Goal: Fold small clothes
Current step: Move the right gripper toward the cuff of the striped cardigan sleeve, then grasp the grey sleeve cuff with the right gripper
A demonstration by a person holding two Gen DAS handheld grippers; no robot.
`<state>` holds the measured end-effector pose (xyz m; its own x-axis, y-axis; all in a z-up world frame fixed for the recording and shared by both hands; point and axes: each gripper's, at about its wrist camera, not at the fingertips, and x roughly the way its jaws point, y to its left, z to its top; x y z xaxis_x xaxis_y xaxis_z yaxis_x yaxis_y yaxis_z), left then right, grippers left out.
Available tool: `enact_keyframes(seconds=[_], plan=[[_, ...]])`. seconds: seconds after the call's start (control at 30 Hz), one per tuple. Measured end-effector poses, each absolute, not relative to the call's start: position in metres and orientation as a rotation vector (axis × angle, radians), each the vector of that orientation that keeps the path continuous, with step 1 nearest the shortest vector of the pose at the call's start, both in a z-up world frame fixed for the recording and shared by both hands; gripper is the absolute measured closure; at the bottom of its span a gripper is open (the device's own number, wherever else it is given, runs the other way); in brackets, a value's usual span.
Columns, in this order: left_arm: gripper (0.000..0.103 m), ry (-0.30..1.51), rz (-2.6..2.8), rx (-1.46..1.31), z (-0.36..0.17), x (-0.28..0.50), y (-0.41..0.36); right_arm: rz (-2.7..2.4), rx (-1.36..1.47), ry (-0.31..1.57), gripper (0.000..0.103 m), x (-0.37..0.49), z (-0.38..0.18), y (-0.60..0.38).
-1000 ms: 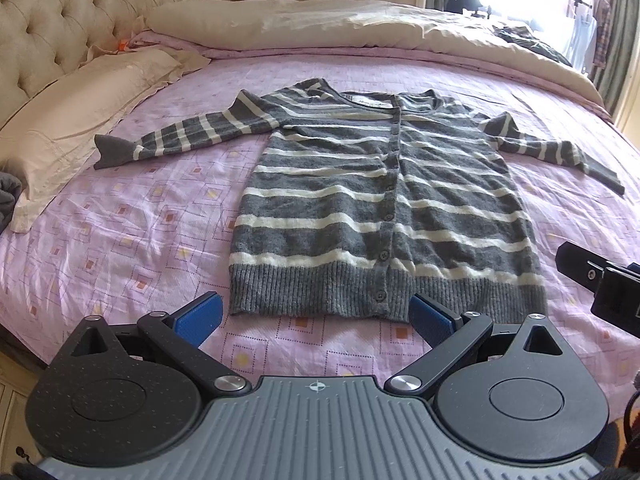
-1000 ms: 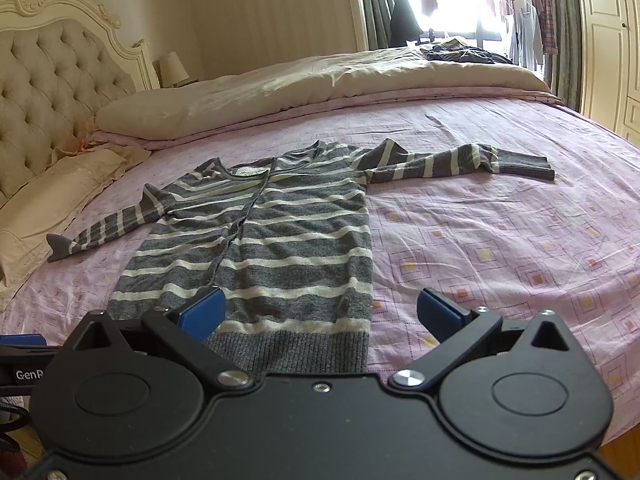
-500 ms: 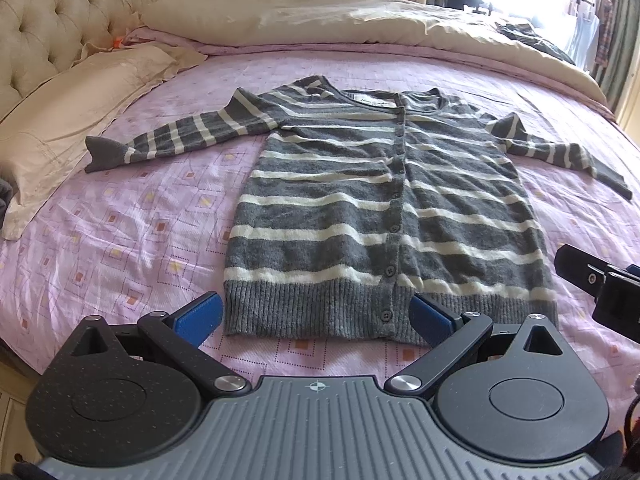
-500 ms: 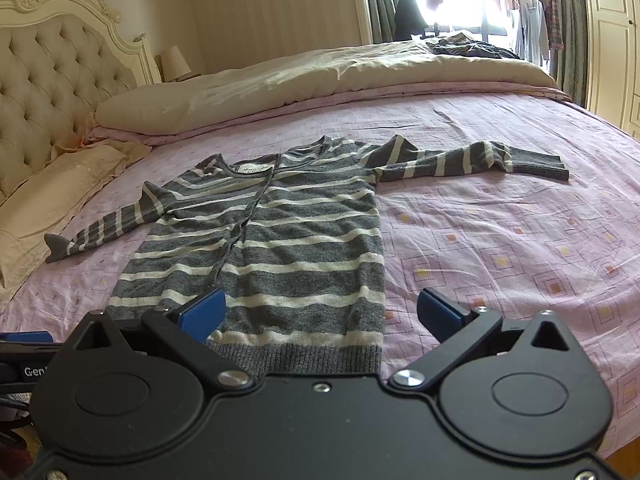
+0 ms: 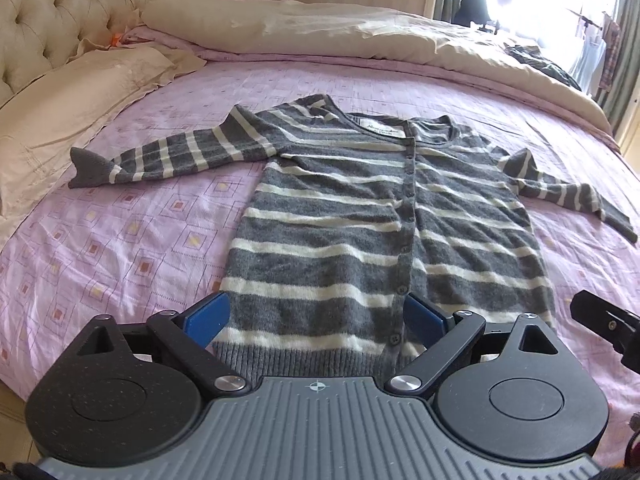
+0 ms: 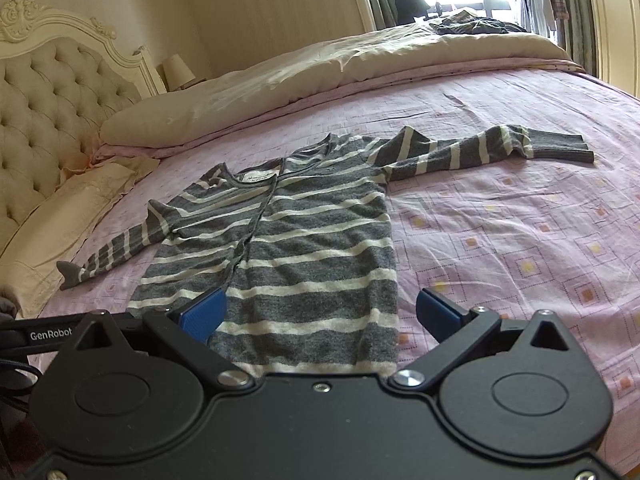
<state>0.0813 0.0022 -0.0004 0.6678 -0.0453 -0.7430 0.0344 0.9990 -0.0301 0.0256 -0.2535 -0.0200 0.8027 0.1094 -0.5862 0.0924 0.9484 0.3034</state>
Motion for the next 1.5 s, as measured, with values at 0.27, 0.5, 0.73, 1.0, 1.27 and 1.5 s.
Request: enact_keyframes(seconds=[0.27,0.5,0.73,1.0,1.27,1.5], plan=[[0.011,0.731,-0.11,-0.08,-0.005,0.14,0.011,0.025,0.39,0.664,0.015,0.072,-0.026,-0.297],[0.011,0.716,-0.088,0.016,-0.029,0.205,0.002,-0.11,0.534,0.668,0.024,0.118,-0.036,-0.383],[0.012,0.73,-0.079,-0.042,-0.057,0.233,0.038,-0.355,0.557,0.593,0.029,0.143,-0.042,-0.479],[0.012,0.755,-0.049,-0.051,-0.072,0.235,0.064,-0.469,0.659,0.594,0.033,0.165,-0.076,-0.551],[0.012,0.727,-0.078,-0.02,-0.078,0.225,0.076,-0.481,0.656,0.613,0.085,0.183,-0.09,-0.562],[0.011,0.7,-0.111,-0.047,-0.088,0.222,0.093,-0.431,0.736,0.507,0.086,0.183,-0.046,-0.556]])
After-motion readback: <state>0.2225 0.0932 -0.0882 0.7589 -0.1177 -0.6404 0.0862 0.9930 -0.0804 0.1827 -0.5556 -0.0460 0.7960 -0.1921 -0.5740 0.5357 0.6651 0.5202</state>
